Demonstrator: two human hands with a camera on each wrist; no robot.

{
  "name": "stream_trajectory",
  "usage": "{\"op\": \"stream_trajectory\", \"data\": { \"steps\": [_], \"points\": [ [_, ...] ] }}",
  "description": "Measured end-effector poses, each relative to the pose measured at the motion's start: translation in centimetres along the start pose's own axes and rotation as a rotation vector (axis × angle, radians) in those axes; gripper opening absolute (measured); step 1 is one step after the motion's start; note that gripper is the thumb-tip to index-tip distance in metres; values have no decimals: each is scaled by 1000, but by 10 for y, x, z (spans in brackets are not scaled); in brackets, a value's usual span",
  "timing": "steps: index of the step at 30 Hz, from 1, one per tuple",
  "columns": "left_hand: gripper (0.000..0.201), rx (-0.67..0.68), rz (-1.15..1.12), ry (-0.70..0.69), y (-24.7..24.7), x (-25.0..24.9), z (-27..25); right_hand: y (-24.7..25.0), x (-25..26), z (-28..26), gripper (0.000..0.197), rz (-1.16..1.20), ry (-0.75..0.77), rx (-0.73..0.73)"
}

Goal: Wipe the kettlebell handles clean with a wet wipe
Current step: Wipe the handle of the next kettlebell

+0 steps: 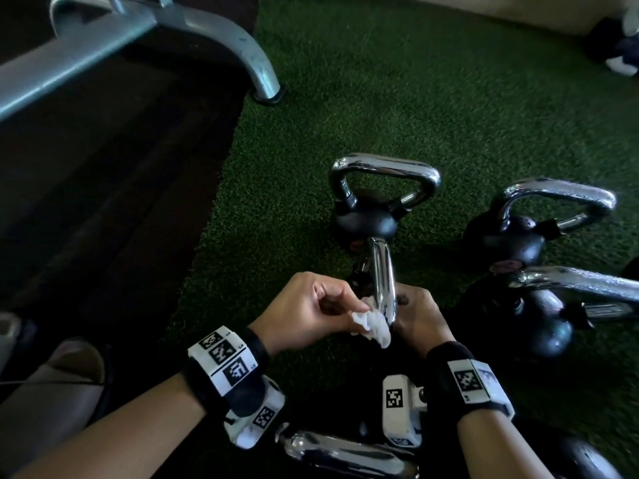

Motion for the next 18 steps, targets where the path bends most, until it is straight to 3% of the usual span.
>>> {"op": "stream_trajectory", "data": {
  "steps": [3,11,14,18],
  "points": [
    [13,25,130,-64,-3,0,-5,0,-3,1,31,-5,-9,-40],
    [17,28,515,-193,-7,13,-7,1,-10,5,27,22,-50,-53],
    [16,-20,533,-203,-12,23,-11,-1,-10,6,20,45,-55,-57],
    [20,-119,479,-138,-11,28,-16,1,-1,0,26,-59,-37,-26]
  ]
}}
Point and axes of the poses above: each hand's wrist, its own z-axis towards the middle knuckle, its own y-axis out of the back of the hand, x = y × z, the point moved 3 cm from there along z, towards the middle knuckle, and after that the axes turned 12 degrees about z, right-handed, at the moved point
